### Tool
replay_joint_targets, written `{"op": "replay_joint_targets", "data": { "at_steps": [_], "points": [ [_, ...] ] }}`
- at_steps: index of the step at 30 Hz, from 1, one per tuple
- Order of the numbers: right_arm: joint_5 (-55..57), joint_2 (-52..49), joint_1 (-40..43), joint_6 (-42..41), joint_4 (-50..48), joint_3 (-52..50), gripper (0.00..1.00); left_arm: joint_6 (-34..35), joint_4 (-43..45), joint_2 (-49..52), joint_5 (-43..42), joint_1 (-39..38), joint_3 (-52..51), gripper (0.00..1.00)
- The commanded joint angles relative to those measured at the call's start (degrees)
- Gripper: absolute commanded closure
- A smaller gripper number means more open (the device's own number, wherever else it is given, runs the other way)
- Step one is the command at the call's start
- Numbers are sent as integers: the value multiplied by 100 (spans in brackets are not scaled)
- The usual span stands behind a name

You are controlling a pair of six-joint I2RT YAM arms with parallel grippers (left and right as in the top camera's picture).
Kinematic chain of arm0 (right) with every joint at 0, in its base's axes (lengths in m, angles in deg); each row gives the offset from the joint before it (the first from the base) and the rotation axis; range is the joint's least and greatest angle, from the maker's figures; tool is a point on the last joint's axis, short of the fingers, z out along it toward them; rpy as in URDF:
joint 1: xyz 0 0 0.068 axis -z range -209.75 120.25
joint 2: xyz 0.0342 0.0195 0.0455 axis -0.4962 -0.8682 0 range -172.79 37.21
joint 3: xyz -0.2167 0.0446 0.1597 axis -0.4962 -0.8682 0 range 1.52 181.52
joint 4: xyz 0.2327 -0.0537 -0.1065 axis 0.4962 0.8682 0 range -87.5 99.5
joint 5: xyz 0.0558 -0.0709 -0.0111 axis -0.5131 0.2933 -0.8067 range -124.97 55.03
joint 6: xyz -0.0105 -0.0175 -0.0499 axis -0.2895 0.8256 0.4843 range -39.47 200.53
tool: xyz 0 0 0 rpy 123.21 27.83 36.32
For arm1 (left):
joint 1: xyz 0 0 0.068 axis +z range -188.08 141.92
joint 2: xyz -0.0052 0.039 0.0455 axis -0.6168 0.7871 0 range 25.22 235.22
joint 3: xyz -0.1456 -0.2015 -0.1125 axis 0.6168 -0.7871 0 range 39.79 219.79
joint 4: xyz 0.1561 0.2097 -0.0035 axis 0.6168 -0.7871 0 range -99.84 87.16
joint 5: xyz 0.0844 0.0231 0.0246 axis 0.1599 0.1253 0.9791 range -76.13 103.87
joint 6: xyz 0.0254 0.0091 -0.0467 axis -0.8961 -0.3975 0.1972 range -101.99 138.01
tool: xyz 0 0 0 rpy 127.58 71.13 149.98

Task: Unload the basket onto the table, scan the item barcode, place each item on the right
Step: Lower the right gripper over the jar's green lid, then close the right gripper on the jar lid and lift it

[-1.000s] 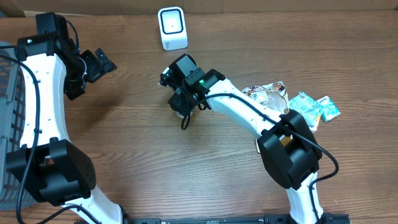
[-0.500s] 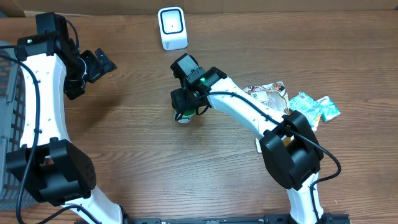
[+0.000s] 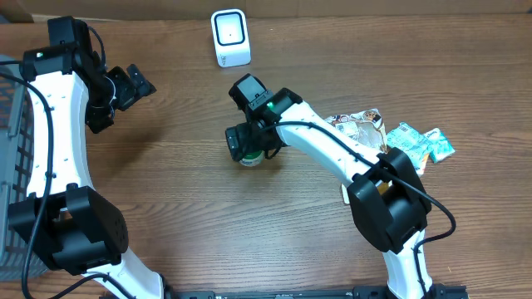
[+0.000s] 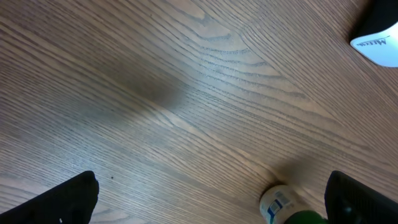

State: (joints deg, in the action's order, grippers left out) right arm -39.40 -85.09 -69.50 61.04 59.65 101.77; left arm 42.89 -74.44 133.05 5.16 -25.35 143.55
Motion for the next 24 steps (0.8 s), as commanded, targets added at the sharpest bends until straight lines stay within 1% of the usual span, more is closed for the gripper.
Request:
{"op": "replay_joint_targets", "data": {
  "at_steps": [1,3,6,14,15,16,17,18,19,24],
  "points": [
    [214,59,24,7,348,660,0,-48,4,66,35,-52,20,1],
    [330,59,22,20,623,844,0,-48,4,63,35,-55,20,0],
    [321,55,11,20,715,866,0,-48,4,66,35,-55,20,0],
    [74,-17,-31,-7,372,800,0,-48,4,66,35,-55,20,1],
    [33,-17,-31,-7,282,748,4,-48,4,63,35,-55,20,0],
    [20,-17,-31,-22,199,695,12,-48,4,66,35,-55,20,1],
    [28,-26,-37,-70,96,603,25,-48,4,66,35,-55,20,0],
    [44,-33,-37,-160,55,553,29,-48,4,66,35,-55,20,0],
    [48,-39,-37,-251,15,509,31,-48,4,66,35,-55,20,0],
    [321,-116,-52,-632,-13,367,34,-48,4,66,35,-55,20,0]
  ]
}}
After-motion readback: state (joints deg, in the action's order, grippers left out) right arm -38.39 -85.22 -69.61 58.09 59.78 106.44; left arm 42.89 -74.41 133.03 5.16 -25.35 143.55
